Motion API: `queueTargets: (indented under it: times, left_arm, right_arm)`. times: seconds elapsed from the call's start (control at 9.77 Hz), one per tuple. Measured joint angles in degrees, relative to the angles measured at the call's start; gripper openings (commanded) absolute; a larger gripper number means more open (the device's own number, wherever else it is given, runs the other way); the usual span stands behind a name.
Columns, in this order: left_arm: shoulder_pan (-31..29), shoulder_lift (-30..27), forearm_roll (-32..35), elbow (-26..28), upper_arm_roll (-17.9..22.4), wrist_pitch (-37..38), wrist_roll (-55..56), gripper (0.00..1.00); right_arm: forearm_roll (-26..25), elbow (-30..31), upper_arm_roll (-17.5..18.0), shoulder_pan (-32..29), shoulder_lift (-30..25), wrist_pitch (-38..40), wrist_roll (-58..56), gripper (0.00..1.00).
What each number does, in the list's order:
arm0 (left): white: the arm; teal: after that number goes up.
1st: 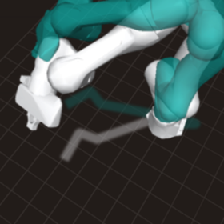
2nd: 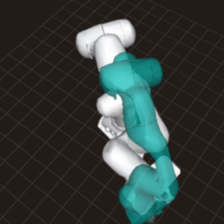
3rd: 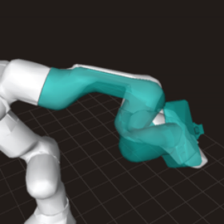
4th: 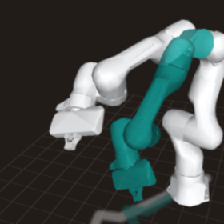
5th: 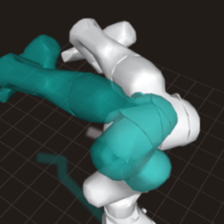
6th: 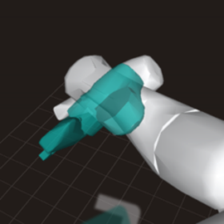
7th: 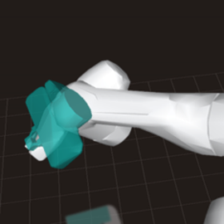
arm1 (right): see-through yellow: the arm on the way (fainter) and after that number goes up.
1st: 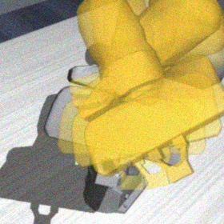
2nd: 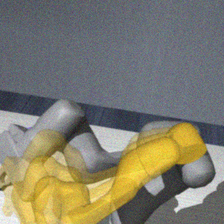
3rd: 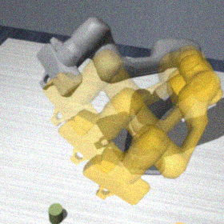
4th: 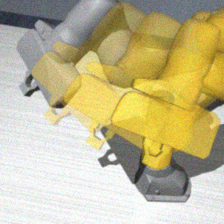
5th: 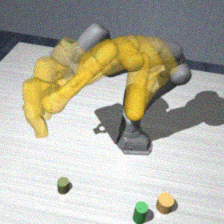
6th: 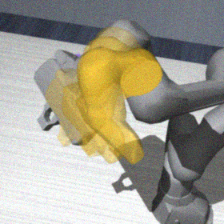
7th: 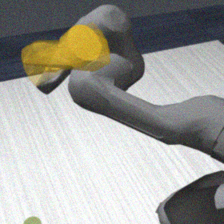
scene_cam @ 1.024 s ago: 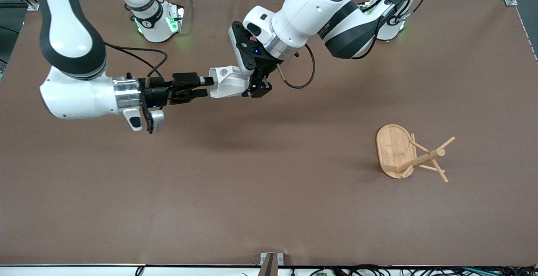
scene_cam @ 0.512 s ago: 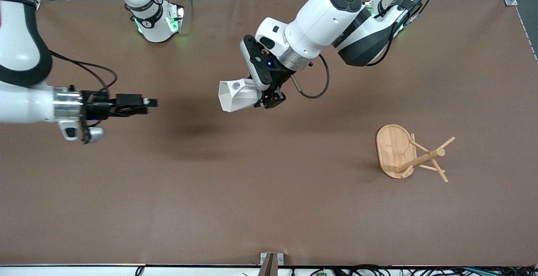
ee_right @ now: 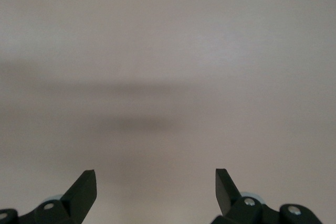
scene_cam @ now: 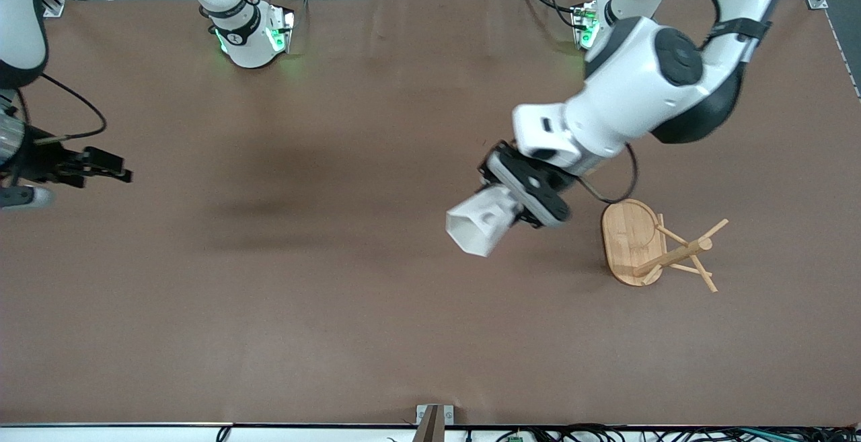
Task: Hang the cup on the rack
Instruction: 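Carry the cup toward the rack with the left gripper while the right gripper withdraws, then lower the cup with the left gripper, aligning its hole with a rack peg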
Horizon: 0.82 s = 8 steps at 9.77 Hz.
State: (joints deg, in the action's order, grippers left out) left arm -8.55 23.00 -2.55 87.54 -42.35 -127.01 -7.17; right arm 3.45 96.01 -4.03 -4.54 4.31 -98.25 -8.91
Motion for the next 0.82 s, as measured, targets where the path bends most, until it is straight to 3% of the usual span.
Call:
queueTargets:
  times: [0.51,0.82]
  left_arm:
    - [-4.91,0.02,1.12,0.51,0.89,5.57,15.09,0.00]
    - [-5.66,-3.27,2.18,6.08,3.89,8.71,17.13,0.00]
  right_arm:
    - [-1.95,-8.18,-1.07,0.01,-6.11,9.22,7.52,1.00]
    - [-4.39,-12.84,-1.29,-0.04,-6.16,13.08,8.29,1.00]
